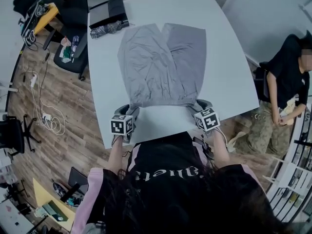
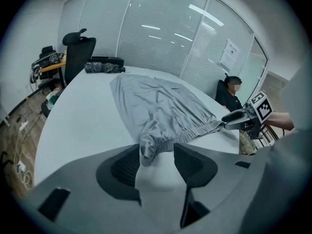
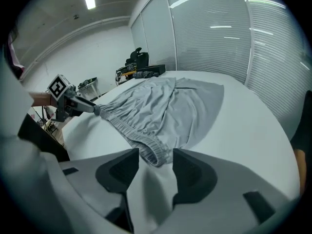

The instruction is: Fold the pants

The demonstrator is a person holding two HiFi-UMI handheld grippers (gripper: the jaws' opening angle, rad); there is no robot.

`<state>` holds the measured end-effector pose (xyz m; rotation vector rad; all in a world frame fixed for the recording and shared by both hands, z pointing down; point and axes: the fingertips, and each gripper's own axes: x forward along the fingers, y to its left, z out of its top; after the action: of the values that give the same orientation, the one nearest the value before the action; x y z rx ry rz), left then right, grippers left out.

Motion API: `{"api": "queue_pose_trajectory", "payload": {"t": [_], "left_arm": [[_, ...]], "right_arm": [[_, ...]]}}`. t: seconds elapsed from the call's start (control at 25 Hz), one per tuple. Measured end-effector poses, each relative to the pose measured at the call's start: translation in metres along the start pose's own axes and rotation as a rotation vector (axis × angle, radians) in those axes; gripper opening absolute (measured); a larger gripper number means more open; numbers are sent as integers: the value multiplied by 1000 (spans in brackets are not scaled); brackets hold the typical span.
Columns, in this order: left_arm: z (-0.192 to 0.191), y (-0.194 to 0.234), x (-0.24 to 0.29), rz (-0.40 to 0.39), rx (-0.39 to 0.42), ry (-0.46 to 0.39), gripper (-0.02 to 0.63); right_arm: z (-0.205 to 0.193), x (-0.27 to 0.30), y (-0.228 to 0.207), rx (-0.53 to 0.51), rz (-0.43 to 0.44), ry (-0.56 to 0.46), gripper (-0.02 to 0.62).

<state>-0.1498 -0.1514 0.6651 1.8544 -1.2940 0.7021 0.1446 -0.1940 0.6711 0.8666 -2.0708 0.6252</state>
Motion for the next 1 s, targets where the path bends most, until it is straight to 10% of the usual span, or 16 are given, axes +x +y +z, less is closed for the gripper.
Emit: {"api": "queue_pose_trajectory", "payload": {"t": [0.44,1.0], "left_arm": [[-1,7,3,35,-45,-13,61],[80,-35,-50,-78,17,-261,52]], "right_arm": [[7,1,0,30,-41,-8,39],[81,-59,5,165,13,-198,34]]}}
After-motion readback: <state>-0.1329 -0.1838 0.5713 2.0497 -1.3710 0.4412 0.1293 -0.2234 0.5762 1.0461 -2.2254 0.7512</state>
